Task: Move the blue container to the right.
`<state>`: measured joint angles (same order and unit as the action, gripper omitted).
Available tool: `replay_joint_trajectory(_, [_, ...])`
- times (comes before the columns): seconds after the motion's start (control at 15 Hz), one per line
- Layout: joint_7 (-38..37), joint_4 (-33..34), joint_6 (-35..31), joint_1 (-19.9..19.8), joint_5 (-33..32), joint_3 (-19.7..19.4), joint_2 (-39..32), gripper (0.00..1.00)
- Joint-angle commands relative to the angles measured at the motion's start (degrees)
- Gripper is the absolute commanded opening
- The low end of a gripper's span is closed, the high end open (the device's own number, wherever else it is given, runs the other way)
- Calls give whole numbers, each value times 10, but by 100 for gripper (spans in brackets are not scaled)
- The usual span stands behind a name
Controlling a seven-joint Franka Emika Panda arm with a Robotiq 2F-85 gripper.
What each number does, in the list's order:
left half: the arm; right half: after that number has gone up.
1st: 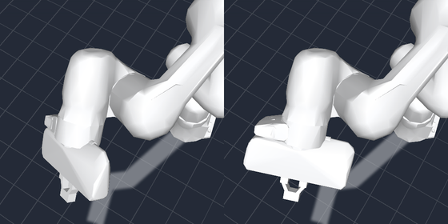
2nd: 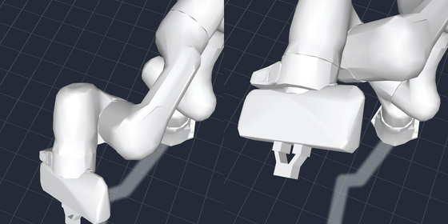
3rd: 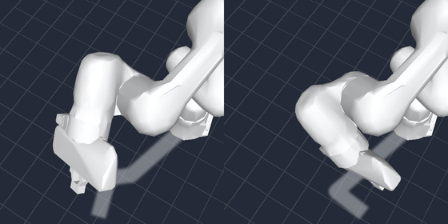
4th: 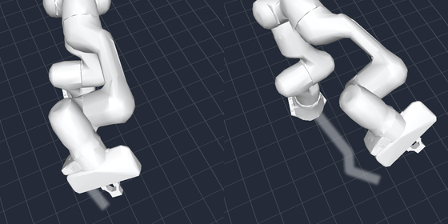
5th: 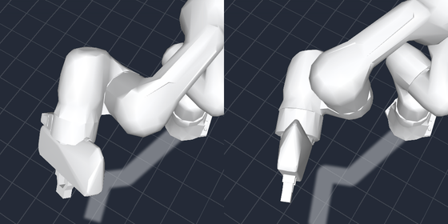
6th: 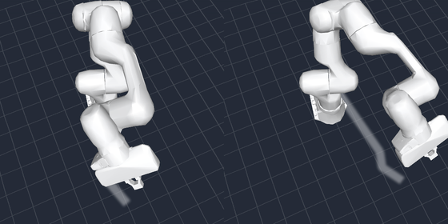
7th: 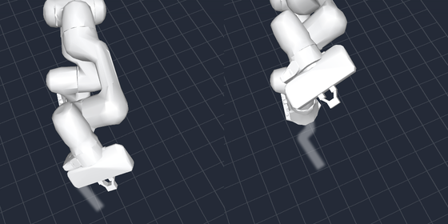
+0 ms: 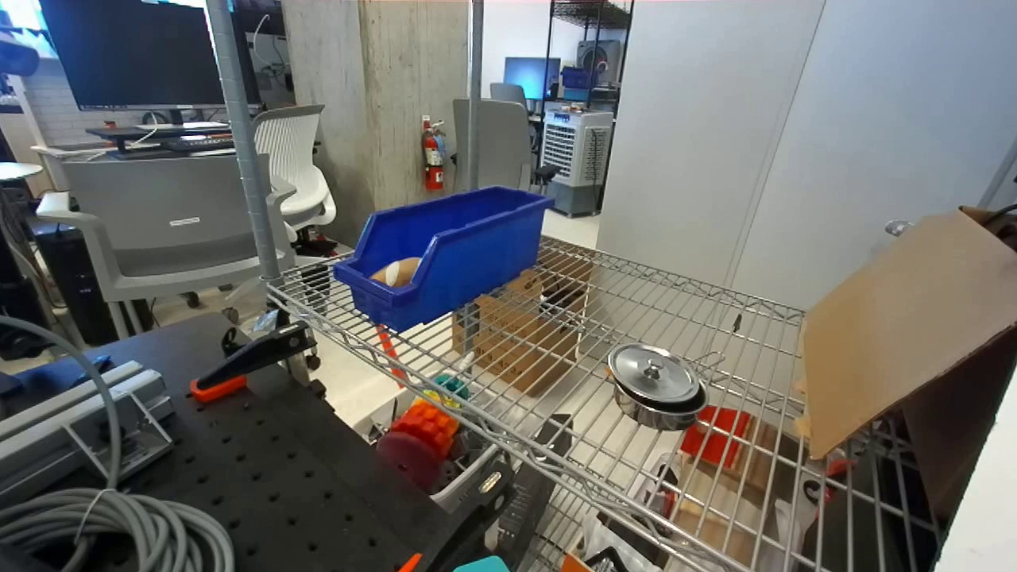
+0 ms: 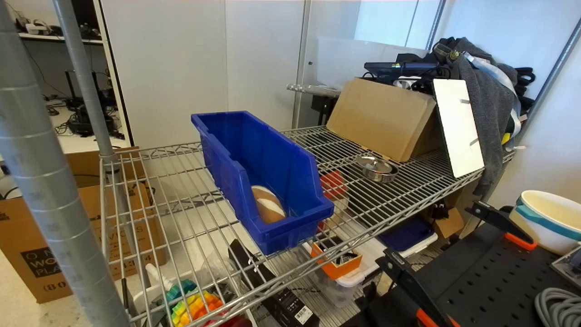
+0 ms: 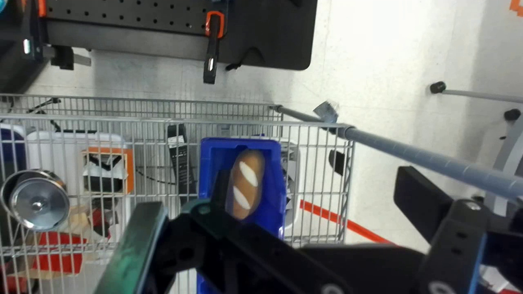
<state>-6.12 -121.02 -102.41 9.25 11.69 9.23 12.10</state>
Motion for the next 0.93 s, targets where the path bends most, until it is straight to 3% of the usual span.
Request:
replay_joint_trajectory(0.0, [-16, 68, -53, -26, -48, -10, -99, 100])
replay_joint_trajectory(0.4, [-63, 170, -157, -32, -131, -37, -285, 100])
replay_joint_trajectory(0.87, [-111, 280, -173, 4, -169, -63, -446, 100])
